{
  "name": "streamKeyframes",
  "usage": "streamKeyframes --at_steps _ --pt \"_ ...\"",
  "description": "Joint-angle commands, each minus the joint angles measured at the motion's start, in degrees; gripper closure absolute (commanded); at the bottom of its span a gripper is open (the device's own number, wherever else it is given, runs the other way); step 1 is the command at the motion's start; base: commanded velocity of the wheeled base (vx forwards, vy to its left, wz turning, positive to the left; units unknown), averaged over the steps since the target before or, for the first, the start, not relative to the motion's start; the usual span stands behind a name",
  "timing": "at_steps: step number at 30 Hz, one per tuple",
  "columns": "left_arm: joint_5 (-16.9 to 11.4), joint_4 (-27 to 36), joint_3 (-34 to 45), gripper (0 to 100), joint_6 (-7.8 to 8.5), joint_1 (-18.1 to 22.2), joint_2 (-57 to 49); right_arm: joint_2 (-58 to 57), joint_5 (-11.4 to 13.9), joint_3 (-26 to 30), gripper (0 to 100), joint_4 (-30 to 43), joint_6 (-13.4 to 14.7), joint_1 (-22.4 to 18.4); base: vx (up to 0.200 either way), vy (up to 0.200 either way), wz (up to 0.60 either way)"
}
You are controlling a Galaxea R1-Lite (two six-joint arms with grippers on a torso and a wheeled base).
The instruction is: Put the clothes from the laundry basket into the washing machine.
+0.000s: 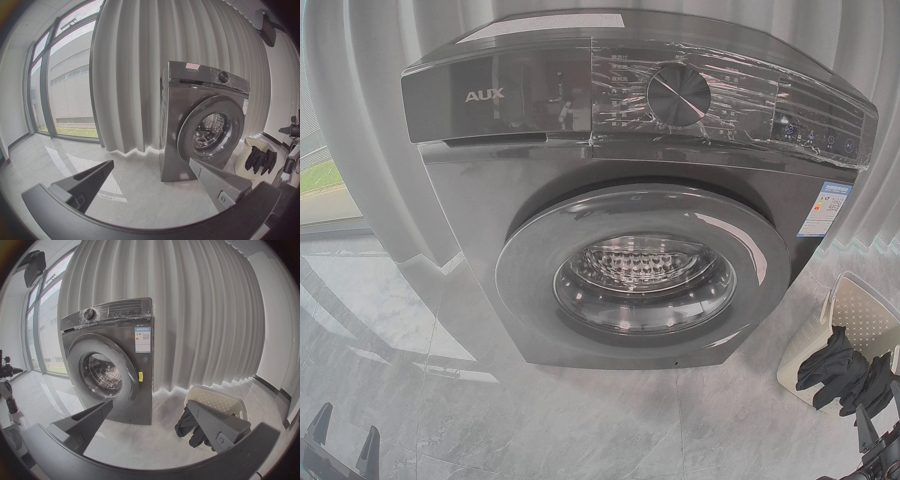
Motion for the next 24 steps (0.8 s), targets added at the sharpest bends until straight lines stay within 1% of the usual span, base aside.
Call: streamKeyframes --at_steps 1,2,3,4,5,6,7,8,10,12,13,15,16,17,18,20,21,22,23,24 --pt "0.0 0.0 0.9 0 -0.04 0.0 -0.9 -0.3 0.5 0.0 0 -1.3 -0.3 0.1 0.000 0.000 0.00" --pt "0.0 0.0 0.9 0 -0.04 0.0 -0.9 -0.3 0.9 -1.6 0 -2.6 -0.3 0.1 0.000 0.000 0.00" --pt "0.0 0.1 0.9 0 -0.04 0.0 -0.9 -0.3 1.2 -4.8 0 -3.8 -0.1 0.3 0.000 0.000 0.00" --pt "0.0 0.0 0.9 0 -0.04 0.0 -0.9 -0.1 1.3 -6.0 0 -4.2 -0.1 0.3 0.000 0.000 0.00" --pt "0.0 0.1 0.9 0 -0.04 0.0 -0.9 1.7 2.1 -12.6 0 -4.1 0.0 0.7 0.000 0.000 0.00" --pt "0.0 0.1 0.9 0 -0.04 0.0 -0.9 1.7 2.1 -12.6 0 -4.1 0.0 0.7 0.000 0.000 0.00" --pt "0.0 0.0 0.9 0 0.05 0.0 -0.9 4.0 3.5 -14.9 0 -2.9 0.0 1.1 0.000 0.000 0.00" --pt "0.0 0.1 0.9 0 0.13 0.0 -0.9 6.5 6.8 -15.2 0 -1.1 0.1 1.9 0.000 0.000 0.00" --pt "0.0 0.1 0.9 0 0.13 0.0 -0.9 9.8 11.6 -14.8 0 1.0 0.1 2.9 0.000 0.000 0.00" --pt "0.0 0.1 0.9 0 0.05 0.0 -0.9 14.0 15.5 -14.5 0 3.1 0.1 3.3 0.000 0.000 0.00" --pt "0.0 0.1 0.9 0 0.05 0.0 -0.9 17.0 17.2 -14.4 0 3.2 0.1 3.3 0.000 0.000 0.00" --pt "0.0 0.1 0.9 0 0.05 0.0 -0.9 22.4 19.9 -15.1 0 3.0 -0.3 3.4 0.000 0.000 0.00" --pt "0.0 0.1 0.9 0 0.05 0.0 -0.9 22.9 20.2 -15.1 0 2.9 -0.4 3.4 0.000 0.000 0.00" --pt "0.0 0.1 0.9 0 0.05 0.0 -0.9 27.4 22.0 -15.8 0 1.5 -1.2 3.4 0.000 0.000 0.00" --pt "0.0 0.1 0.9 0 -0.04 0.0 -0.9 31.3 22.8 -16.3 0 -0.3 -2.5 3.5 0.000 0.000 0.00" --pt "0.0 0.0 0.9 0 -0.13 0.0 -0.9 36.2 22.9 -16.6 0 -3.5 -3.9 3.6 0.000 0.000 0.00" --pt "0.0 0.1 0.9 0 -0.13 0.0 -0.9 36.6 22.9 -16.6 0 -3.8 -3.9 3.6 0.000 0.000 0.00" --pt "0.0 0.1 0.9 0 -0.13 0.0 -0.9 39.7 23.0 -16.7 0 -6.2 -4.0 4.0 0.000 0.000 0.00" --pt "0.0 0.0 0.9 0 -0.13 0.0 -0.9 43.7 23.0 -16.8 0 -9.8 -3.6 5.4 0.000 -0.200 0.00" --pt "0.0 0.1 1.0 0 -0.13 0.0 -0.9 45.7 22.9 -16.8 0 -11.8 -3.4 6.2 0.000 -0.200 0.00"
